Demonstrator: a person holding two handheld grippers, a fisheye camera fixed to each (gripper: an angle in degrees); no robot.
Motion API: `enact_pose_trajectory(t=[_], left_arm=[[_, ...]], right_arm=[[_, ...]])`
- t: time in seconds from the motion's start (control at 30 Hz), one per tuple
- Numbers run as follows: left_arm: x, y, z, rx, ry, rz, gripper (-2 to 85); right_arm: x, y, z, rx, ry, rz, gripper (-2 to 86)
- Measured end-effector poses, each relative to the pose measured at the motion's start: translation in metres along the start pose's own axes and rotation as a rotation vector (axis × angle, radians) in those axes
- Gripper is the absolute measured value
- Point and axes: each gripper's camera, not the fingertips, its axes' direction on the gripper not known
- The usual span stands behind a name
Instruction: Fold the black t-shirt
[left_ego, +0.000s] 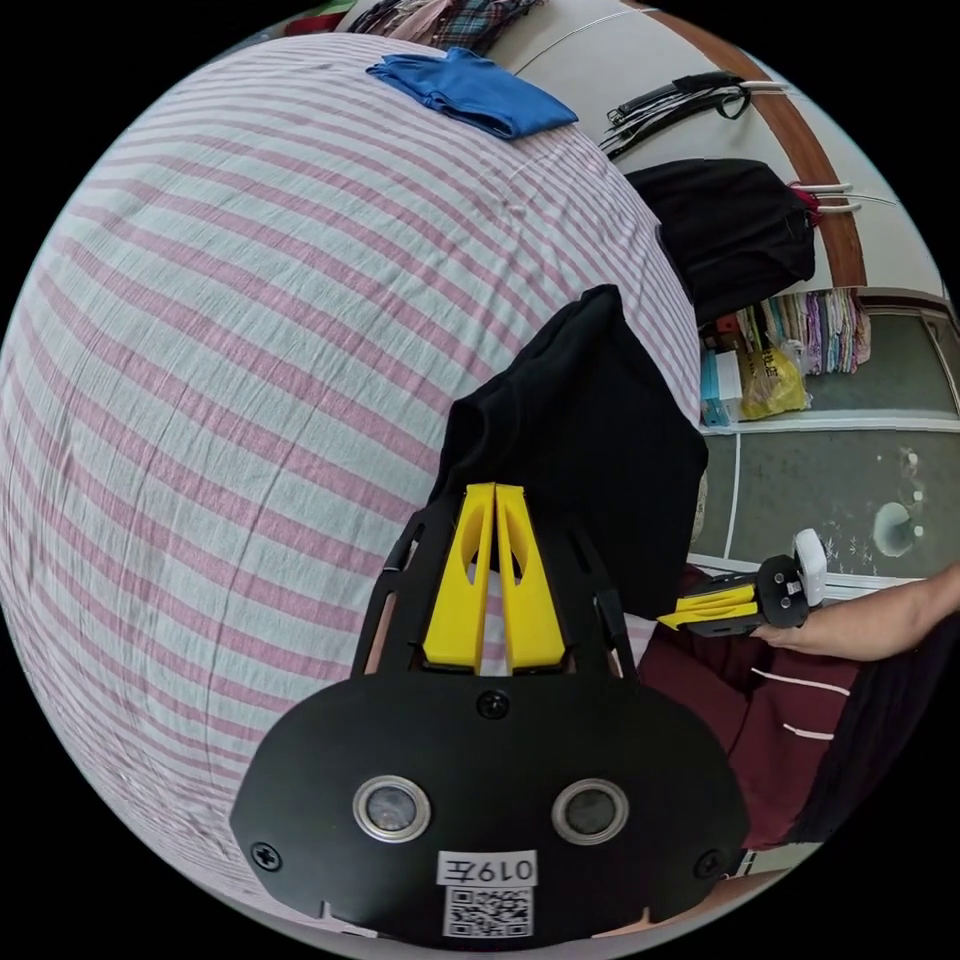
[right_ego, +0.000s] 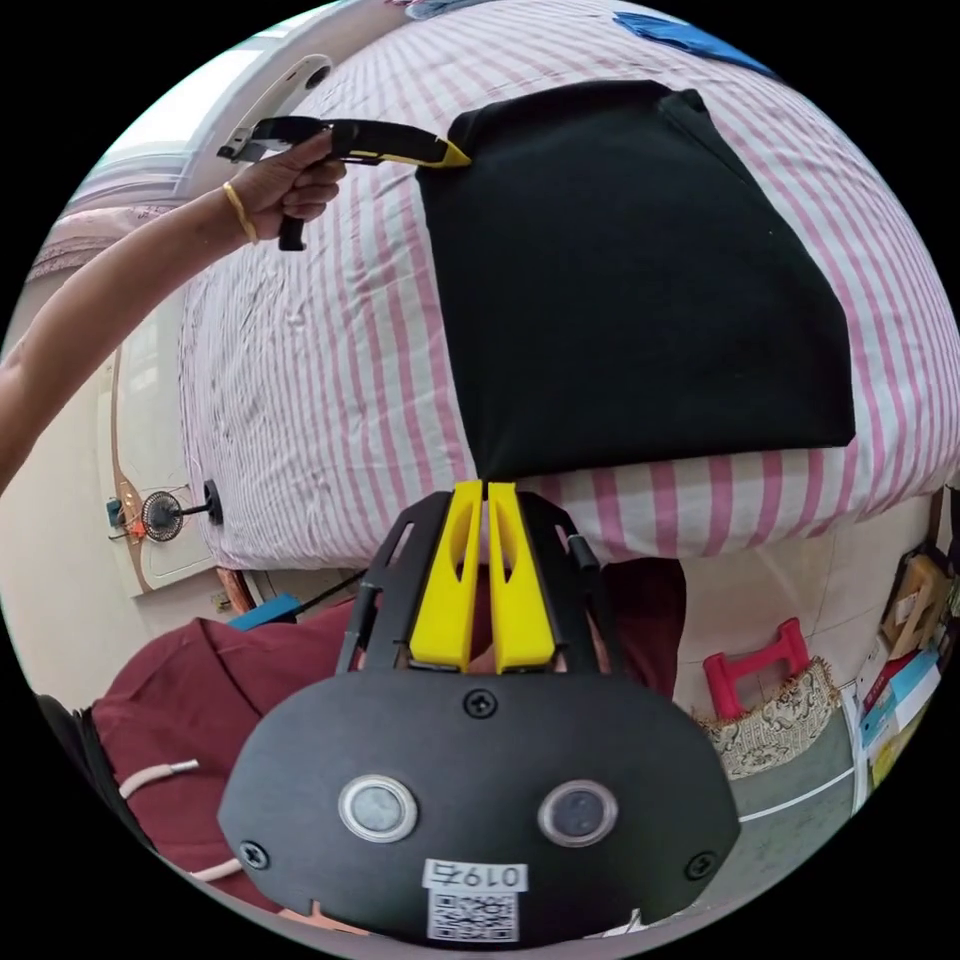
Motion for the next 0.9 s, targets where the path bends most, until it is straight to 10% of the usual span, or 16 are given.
enact_pose_trajectory(t=[0.9], left_arm=[[0.007,-0.015,-0.01,0.026,0.026,-0.044,0.6]], right_arm=[[0.139,0.063,-0.063,0.389,-0.133,0.739,0.4]])
